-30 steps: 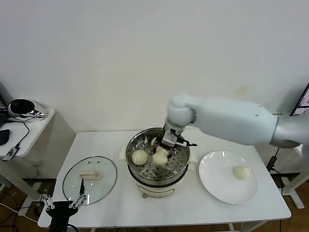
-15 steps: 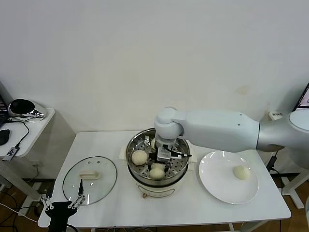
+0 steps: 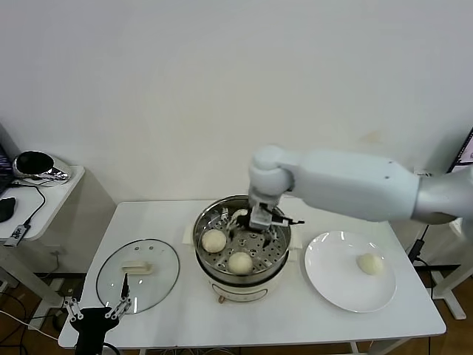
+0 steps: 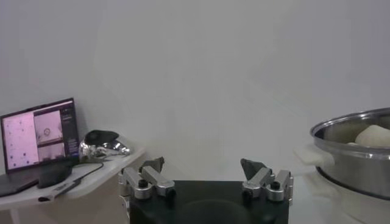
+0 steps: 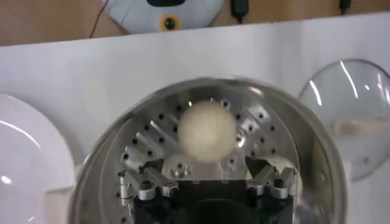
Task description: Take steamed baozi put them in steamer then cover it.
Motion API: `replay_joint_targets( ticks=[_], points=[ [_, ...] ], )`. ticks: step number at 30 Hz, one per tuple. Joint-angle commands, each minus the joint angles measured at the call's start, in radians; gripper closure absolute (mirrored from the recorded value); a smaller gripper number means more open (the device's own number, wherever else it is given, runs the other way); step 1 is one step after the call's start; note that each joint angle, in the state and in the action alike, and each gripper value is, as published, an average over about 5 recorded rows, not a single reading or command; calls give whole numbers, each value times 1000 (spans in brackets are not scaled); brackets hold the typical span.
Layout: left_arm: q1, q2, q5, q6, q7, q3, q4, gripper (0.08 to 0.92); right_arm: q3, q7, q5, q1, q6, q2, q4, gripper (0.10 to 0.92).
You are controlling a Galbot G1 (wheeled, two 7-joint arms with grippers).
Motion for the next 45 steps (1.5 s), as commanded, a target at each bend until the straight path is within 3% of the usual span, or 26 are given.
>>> replay_joint_targets(
  ticks=[1, 4, 9, 16, 25, 45],
  points=[
    [-5, 17, 0, 3, 2, 7, 1, 177, -7, 55, 178, 146, -541, -338, 134, 203],
    [-11, 27, 0, 2, 2, 16, 5, 177, -21, 71, 186, 129, -615, -481, 187, 203],
    [-14, 42, 0, 1, 2, 25, 6, 177, 1, 61, 91, 8, -605, -660, 200, 203],
    [-10, 45, 9, 1, 4, 33, 5, 177, 407, 45, -71, -459, -514, -765, 79, 203],
    [16, 31, 23, 1, 4, 25, -9, 177, 764, 42, -242, -858, -404, -665, -122, 203],
    [15, 24, 25, 5, 8, 0, 13, 177, 811, 109, -363, -920, -370, -410, -371, 203]
  ],
)
